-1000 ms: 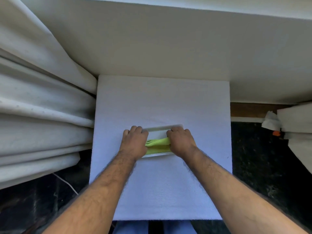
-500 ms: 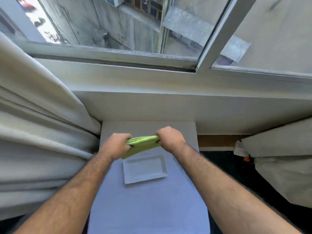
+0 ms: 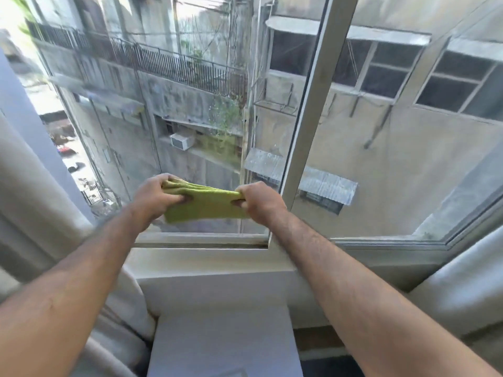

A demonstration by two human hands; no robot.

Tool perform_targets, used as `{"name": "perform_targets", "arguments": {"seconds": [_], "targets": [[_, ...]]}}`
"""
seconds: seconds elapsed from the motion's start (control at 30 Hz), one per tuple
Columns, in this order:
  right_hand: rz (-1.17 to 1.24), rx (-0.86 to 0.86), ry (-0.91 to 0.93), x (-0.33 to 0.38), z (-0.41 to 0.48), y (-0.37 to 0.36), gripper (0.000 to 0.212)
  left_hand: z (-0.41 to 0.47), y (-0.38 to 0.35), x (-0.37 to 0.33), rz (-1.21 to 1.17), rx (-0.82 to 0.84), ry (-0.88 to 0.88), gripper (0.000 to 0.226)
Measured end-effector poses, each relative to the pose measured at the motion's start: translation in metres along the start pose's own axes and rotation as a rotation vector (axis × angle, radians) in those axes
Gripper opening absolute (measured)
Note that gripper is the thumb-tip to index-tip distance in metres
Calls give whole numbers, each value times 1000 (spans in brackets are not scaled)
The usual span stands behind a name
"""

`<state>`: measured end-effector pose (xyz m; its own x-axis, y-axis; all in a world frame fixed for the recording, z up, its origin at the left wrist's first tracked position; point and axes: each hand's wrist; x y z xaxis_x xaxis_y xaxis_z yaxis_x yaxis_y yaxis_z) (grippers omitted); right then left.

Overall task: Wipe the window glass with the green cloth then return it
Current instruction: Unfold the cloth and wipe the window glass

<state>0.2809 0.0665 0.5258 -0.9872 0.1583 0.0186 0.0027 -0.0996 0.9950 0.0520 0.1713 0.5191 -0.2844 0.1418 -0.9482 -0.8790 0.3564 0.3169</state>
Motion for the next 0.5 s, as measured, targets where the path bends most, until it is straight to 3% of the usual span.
{"name": "perform_targets", "arguments": {"seconds": [0.13, 0.23, 0.4, 0.5], "targets": [[59, -198, 1, 0, 25, 99, 22, 3, 38, -106, -188, -74, -126, 20], [117, -339, 10, 3, 36, 169, 32, 0, 62, -180, -284, -121, -217, 19], [100, -584, 134, 9, 48, 257, 33, 11, 97, -276, -263, -191, -440, 12], [17, -722, 212, 3, 53, 294, 39, 25, 114, -328, -119, -297, -593, 23]]}}
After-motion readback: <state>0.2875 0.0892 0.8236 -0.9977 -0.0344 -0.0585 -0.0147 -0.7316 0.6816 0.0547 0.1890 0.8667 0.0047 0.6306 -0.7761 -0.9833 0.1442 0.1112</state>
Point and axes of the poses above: each hand's wrist, its own z-axis towards the middle knuckle, its own y-axis out of the back of the hand, x = y × z, and after that the axes turned 12 degrees about -z, right-handed
